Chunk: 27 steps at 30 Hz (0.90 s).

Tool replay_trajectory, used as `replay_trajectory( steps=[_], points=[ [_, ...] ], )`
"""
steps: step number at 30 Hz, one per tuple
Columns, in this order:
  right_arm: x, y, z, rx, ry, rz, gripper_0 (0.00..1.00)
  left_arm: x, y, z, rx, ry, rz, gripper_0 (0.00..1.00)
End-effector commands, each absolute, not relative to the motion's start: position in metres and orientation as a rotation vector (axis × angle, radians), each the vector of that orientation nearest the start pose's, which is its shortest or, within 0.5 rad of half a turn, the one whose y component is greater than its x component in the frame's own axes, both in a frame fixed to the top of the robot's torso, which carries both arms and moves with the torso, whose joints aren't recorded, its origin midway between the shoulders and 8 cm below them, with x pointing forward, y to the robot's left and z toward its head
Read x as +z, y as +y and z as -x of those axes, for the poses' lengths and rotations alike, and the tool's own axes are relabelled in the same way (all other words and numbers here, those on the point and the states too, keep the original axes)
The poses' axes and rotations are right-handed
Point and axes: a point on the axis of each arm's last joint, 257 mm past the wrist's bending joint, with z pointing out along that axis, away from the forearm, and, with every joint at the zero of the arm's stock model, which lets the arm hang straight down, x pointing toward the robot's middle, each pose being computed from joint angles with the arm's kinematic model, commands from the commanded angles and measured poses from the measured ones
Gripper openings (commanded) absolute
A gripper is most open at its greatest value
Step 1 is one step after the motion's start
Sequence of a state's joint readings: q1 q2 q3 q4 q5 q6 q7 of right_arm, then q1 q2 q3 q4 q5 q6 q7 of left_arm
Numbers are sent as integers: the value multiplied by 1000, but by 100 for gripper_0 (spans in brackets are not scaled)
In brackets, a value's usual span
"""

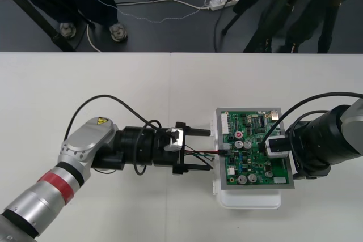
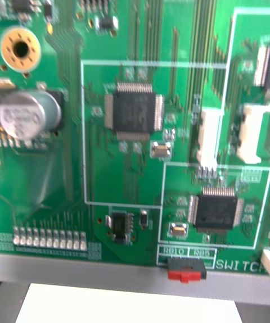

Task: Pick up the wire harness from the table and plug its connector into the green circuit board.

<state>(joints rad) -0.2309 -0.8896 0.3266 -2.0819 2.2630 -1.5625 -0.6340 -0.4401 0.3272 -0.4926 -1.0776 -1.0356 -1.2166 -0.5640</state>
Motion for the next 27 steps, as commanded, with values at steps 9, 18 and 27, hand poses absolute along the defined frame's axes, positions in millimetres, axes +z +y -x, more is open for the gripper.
replay_trajectory(
  steps=[9,18,27],
  points=[
    [-264,-300,-381,-174,2031,2045,100,-246,24,-378,-813,1057,-1539,92],
    [-244,-322,-375,-38,2059,1977,100,-214,68,-384,-670,1114,-1597,92],
    [-189,-313,-374,118,1955,1796,100,-153,98,-380,-565,1158,-1596,92]
  ],
)
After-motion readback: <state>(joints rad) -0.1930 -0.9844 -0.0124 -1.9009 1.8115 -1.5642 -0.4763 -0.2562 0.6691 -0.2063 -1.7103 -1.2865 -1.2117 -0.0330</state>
